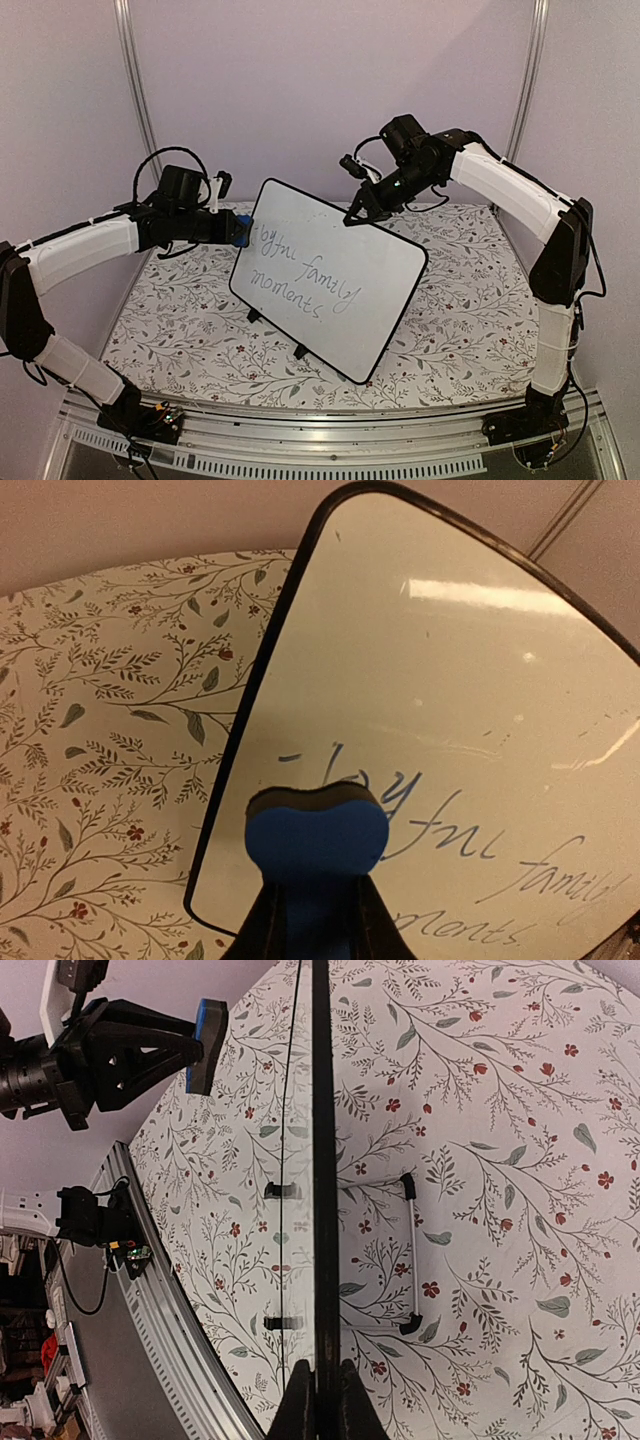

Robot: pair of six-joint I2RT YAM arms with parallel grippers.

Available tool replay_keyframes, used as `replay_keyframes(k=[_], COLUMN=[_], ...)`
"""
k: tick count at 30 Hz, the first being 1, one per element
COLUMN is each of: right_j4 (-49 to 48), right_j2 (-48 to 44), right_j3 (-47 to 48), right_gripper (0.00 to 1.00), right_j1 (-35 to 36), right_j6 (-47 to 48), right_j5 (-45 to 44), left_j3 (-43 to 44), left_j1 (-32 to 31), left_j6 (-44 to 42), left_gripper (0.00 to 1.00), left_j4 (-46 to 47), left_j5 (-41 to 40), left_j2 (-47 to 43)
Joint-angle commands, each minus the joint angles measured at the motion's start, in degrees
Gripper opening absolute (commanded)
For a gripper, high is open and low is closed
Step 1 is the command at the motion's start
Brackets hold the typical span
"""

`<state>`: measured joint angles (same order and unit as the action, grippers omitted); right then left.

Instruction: Erase the whiteboard

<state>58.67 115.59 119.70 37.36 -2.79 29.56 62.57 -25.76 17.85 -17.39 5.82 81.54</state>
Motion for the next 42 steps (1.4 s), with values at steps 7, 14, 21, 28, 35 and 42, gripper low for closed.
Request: replay_keyframes(k=[7,14,21,28,35,42], right_j4=[1.4,1.6,1.6,1.5,1.5,1.6], right_j2=[-0.9,-0.8,-0.3,-0.5,-0.4,-0.5], right_j3=[-2.2,-2.1,-2.0,-2.2,-2.1,-2.3], right_gripper=[0.00,0.00,0.00,0.00,0.00,0.00], right_j1=[1.1,1.1,1.1,1.2,1.1,1.1], right_j6=[3.3,3.2,3.1,3.1,3.1,3.1], right_j5=[-5.3,-4.9,-4.5,-4.6,-4.5,-4.4], left_j3=[-1.2,-0.6,-0.4,1.5,2.1,4.6], left_j1=[-0.5,-0.5,-0.6,-0.6,-0.5,-0.4], left_j6=[0.5,0.4,0.0,-0.4,-0.1,-0.1], left_gripper=[0.00,0.00,0.00,0.00,0.00,0.00], left_j4=[1.7,1.5,1.0,0.8,1.3,2.8], left_j5=[0.2,0.4,0.0,0.1,-0.4,-0.1], left_j2=[-1.0,-0.7,-1.7,-0.6,2.2,7.3])
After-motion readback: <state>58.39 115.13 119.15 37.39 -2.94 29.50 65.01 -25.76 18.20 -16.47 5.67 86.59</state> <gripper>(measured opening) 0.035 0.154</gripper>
